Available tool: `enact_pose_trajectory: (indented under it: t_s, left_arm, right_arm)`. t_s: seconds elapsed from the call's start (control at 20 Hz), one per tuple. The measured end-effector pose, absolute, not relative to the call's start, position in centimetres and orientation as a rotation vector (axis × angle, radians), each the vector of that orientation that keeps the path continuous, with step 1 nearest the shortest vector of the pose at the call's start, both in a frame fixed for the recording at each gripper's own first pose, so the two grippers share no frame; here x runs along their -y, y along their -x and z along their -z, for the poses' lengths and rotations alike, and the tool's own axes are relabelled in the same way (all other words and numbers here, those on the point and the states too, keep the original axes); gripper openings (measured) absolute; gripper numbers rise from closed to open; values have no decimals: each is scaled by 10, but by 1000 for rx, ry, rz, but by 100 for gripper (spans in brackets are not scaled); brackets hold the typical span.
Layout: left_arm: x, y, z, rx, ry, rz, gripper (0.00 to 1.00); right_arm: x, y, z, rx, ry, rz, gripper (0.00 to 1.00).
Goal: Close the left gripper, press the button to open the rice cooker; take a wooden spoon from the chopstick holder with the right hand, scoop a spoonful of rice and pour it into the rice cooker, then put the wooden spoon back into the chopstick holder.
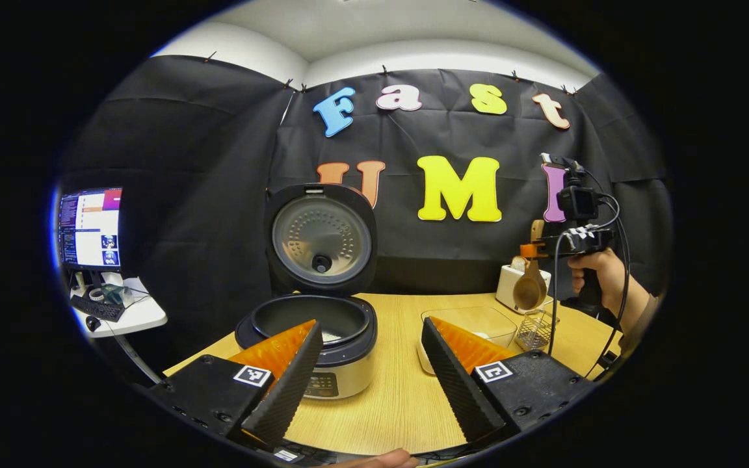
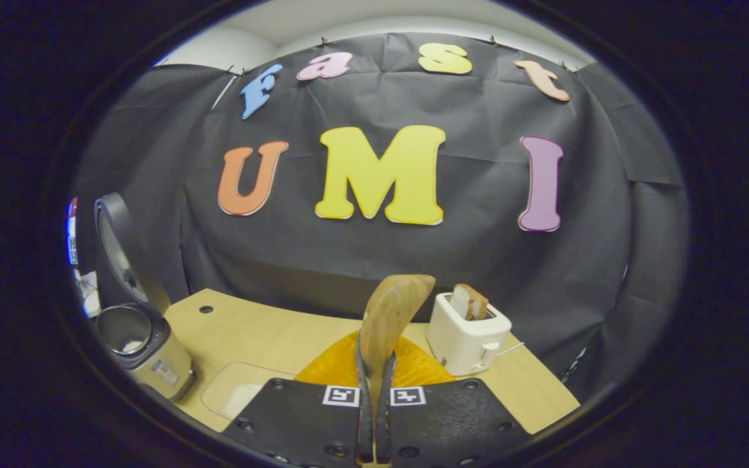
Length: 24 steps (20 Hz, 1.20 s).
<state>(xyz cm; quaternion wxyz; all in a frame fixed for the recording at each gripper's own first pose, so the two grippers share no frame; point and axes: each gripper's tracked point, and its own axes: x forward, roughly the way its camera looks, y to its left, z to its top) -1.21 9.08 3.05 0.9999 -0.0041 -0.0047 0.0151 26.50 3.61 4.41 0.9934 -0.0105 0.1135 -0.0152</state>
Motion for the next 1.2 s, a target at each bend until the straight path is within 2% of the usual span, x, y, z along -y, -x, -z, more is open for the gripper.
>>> enact_pose_trajectory:
  t_s: [0.25,0.5,0.9,1.15,1.2]
  left_arm:
    - [-103,3,-26,-15,8,-46,98]
    - [-102,3,-26,-18,-8,-54,98]
    - [-103,2,-24,-21,8,-45,98]
    - [-104,4,-26,-13,12,-45,100]
    - [-104,4,-25,-15,12,-42,98]
  right_arm:
    - [-92,-284,-7,-290,-20,-34,3]
    - [-105,-300,57,-398,2,-2,3]
    - [-88,-299,79,-353,151,105,2]
    - [-120,-275,89,-333,160,104,2]
    - [-129,-272,93,-351,135,92,2]
